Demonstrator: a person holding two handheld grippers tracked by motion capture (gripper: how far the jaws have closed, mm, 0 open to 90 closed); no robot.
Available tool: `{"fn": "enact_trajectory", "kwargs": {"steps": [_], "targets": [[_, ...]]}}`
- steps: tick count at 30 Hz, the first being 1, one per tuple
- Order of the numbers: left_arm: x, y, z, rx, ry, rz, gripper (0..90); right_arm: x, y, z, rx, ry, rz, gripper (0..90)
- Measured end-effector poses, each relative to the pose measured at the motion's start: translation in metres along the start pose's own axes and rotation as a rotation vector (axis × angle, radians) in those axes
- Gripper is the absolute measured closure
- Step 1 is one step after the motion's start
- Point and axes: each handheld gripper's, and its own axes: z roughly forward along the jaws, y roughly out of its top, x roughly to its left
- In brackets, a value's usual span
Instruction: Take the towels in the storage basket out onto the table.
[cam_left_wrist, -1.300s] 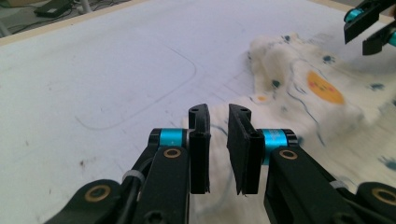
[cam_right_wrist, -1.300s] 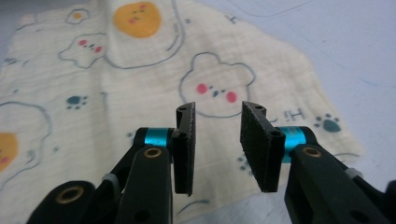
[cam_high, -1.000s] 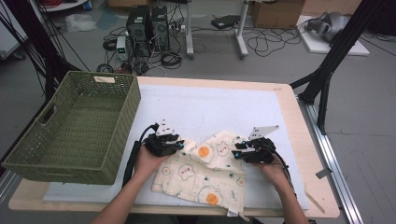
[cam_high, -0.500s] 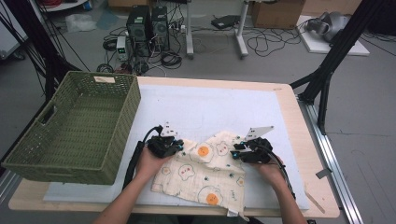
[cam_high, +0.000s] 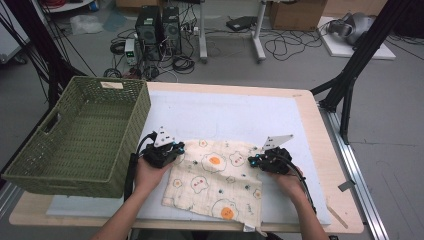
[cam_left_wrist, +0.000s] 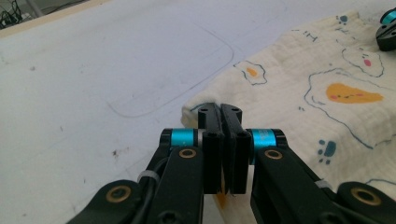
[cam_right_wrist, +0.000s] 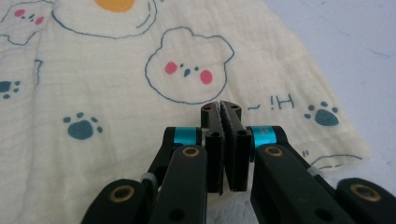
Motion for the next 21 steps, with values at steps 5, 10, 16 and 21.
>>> {"fn": "enact_trajectory", "kwargs": {"steps": [5, 10, 16, 21], "targets": [[-0.004, -0.009, -0.003, 0.017, -0.019, -0.004, 87.0, 0.002, 0.001, -0.002, -0.002, 0.007, -0.01, 88.4], [-0.01, -0.019, -0.016, 0.047, -0.111, -0.006, 86.8, 0.012, 0.001, -0.012, 0.001, 0.051, -0.031, 88.2], [0.002, -0.001, -0.016, -0.026, -0.1, -0.033, 75.7, 0.007, 0.007, -0.023, -0.047, 0.013, -0.023, 76.5], [0.009, 0.012, 0.004, -0.026, -0.059, -0.061, 61.7, -0.008, 0.007, -0.016, -0.032, -0.042, 0.037, 66.9]]}}
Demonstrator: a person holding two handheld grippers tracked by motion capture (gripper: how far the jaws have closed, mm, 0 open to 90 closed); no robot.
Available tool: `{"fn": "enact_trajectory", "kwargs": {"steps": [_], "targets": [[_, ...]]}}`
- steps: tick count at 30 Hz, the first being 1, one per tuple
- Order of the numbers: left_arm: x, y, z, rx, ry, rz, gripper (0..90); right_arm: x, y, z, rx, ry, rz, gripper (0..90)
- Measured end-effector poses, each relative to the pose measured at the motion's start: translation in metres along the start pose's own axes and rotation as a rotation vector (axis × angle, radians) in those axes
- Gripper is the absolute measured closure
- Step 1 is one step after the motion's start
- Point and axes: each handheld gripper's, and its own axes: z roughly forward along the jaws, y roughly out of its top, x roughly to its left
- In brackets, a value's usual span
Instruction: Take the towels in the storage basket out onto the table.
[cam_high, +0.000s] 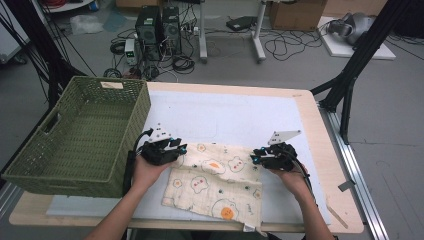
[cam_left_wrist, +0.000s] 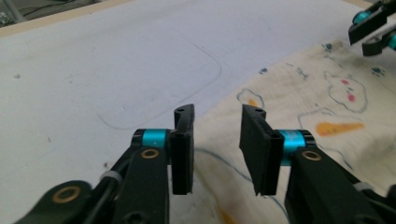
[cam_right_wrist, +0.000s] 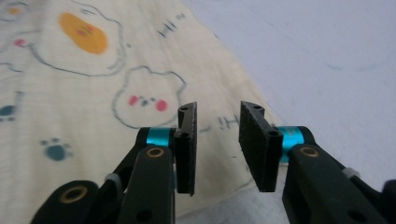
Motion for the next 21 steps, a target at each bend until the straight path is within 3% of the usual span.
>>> {"fn": "enact_trajectory", "kwargs": {"steps": [2, 6, 10, 13, 15, 17, 21], "targets": [[0.002, 0.0, 0.007, 0.015, 0.008, -0.014, 58.6, -0.003, -0.002, 0.005, 0.03, 0.001, 0.02, 66.1], [0.008, -0.002, 0.016, 0.025, 0.002, -0.045, 57.0, -0.004, -0.003, 0.011, 0.059, 0.009, 0.013, 66.1], [0.009, -0.005, 0.022, 0.063, -0.018, -0.043, 56.2, -0.003, -0.003, 0.015, 0.065, 0.013, 0.005, 69.7], [0.008, -0.009, 0.029, 0.127, -0.058, -0.03, 66.7, -0.003, -0.003, 0.015, 0.062, 0.028, 0.016, 77.5], [0.006, -0.011, 0.033, 0.165, -0.088, -0.007, 78.6, -0.003, -0.003, 0.015, 0.067, 0.043, 0.004, 83.3], [0.004, -0.012, 0.033, 0.169, -0.106, 0.004, 84.7, -0.001, -0.002, 0.016, 0.069, 0.054, -0.007, 86.3], [0.004, -0.01, 0.03, 0.148, -0.108, -0.001, 85.6, 0.0, -0.002, 0.015, 0.075, 0.057, -0.009, 86.6]]}}
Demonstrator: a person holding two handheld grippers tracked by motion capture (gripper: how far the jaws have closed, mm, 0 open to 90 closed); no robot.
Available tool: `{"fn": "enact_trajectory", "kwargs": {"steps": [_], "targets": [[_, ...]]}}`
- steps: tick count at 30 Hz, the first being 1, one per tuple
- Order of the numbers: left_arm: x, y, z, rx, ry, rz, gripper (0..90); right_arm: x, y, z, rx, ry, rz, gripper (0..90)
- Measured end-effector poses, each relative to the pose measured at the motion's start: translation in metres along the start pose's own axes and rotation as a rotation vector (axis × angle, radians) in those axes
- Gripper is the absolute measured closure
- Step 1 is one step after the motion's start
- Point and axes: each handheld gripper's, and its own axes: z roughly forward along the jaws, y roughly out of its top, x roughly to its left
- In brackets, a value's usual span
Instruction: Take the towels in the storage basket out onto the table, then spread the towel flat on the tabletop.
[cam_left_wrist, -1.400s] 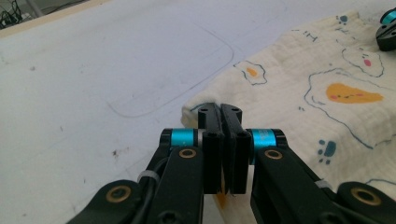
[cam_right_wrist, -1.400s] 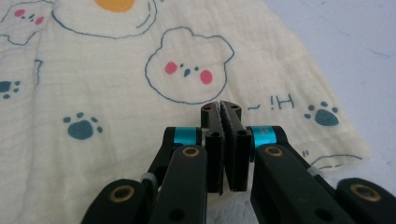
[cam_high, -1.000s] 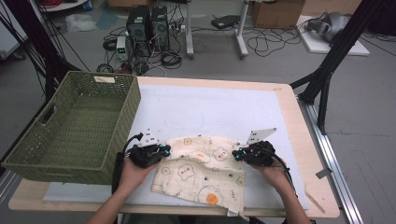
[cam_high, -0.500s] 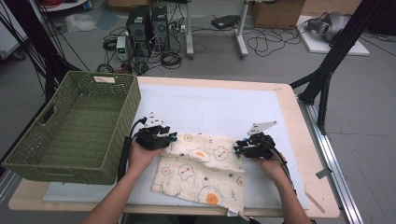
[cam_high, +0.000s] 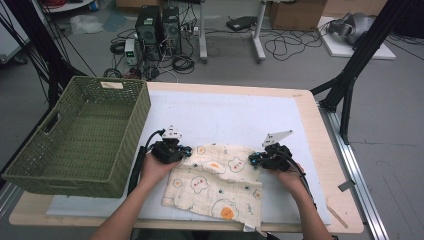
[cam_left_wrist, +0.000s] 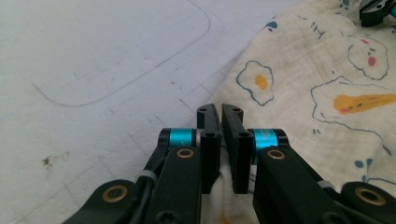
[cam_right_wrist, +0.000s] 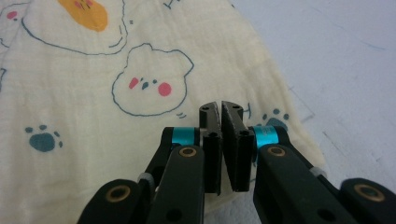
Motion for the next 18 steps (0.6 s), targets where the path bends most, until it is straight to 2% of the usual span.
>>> {"fn": "enact_trajectory", "kwargs": {"steps": [12, 18], "targets": [[-0.001, 0.003, -0.012, -0.066, 0.033, 0.0, 86.0, 0.001, 0.001, -0.003, -0.006, 0.004, -0.006, 88.0], [-0.001, 0.007, -0.022, -0.151, 0.086, 0.002, 86.2, -0.001, 0.005, -0.01, -0.034, 0.002, -0.007, 88.2]]}}
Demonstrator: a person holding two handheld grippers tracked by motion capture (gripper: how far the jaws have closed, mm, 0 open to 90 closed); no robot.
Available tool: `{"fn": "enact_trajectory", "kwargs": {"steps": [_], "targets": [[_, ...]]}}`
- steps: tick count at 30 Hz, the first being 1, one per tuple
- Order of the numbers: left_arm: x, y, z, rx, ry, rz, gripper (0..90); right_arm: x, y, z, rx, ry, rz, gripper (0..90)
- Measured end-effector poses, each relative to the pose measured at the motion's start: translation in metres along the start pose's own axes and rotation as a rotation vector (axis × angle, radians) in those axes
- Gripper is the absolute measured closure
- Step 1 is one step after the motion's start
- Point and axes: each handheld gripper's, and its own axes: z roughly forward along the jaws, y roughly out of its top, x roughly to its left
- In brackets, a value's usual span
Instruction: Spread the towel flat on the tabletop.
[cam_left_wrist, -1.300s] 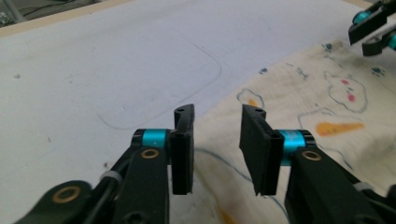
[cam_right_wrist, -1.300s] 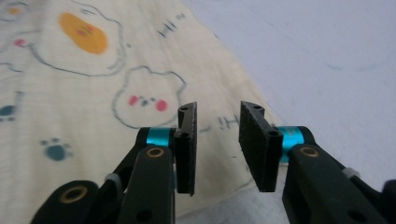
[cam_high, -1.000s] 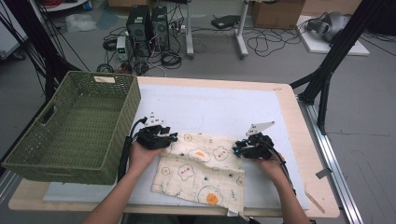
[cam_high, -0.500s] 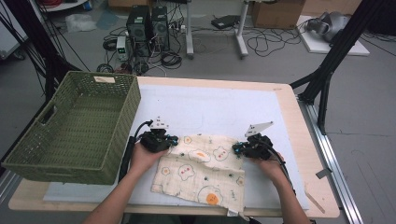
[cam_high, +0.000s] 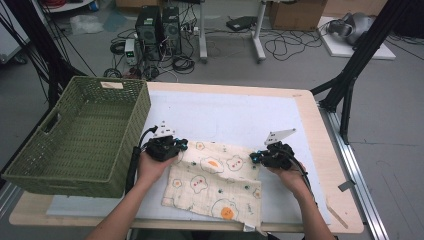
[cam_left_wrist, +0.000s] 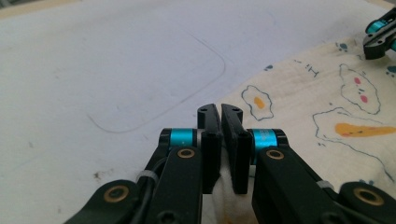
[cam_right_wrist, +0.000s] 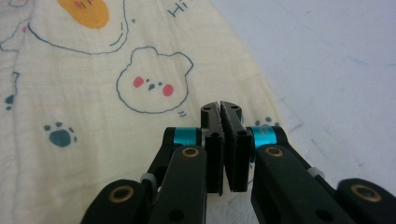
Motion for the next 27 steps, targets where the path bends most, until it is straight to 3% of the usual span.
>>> {"fn": "enact_trajectory", "kwargs": {"steps": [4, 7, 10, 12, 14, 15, 18, 20, 24, 27], "targets": [[0.0, 0.004, -0.003, -0.06, 0.049, 0.003, 86.3, -0.001, 0.008, -0.007, -0.021, -0.019, -0.017, 88.3], [0.001, 0.009, -0.005, -0.148, 0.113, 0.007, 86.2, -0.003, 0.02, -0.017, -0.054, -0.071, -0.031, 88.3], [0.003, 0.012, -0.003, -0.182, 0.162, -0.001, 85.7, -0.007, 0.033, -0.026, -0.108, -0.119, -0.042, 88.3], [0.005, 0.01, 0.002, -0.169, 0.179, -0.016, 83.5, -0.01, 0.041, -0.027, -0.129, -0.16, -0.04, 86.9], [0.006, 0.009, 0.005, -0.144, 0.192, -0.024, 73.4, -0.011, 0.042, -0.026, -0.145, -0.187, -0.034, 82.2], [0.013, 0.003, 0.01, -0.078, 0.173, -0.067, 66.5, -0.016, 0.041, -0.019, -0.128, -0.208, 0.001, 69.1], [0.016, -0.003, 0.009, -0.039, 0.174, -0.071, 60.4, -0.018, 0.035, -0.013, -0.092, -0.176, 0.041, 67.9], [0.016, -0.005, 0.007, -0.03, 0.166, -0.067, 60.4, -0.014, 0.031, -0.011, -0.064, -0.133, 0.041, 66.6], [0.012, -0.016, -0.003, -0.022, 0.159, -0.059, 60.5, 0.007, 0.022, -0.013, -0.089, -0.104, -0.004, 65.0], [0.007, -0.021, -0.011, -0.027, 0.157, -0.047, 59.1, 0.022, 0.013, -0.014, -0.09, -0.048, -0.018, 62.1]]}}
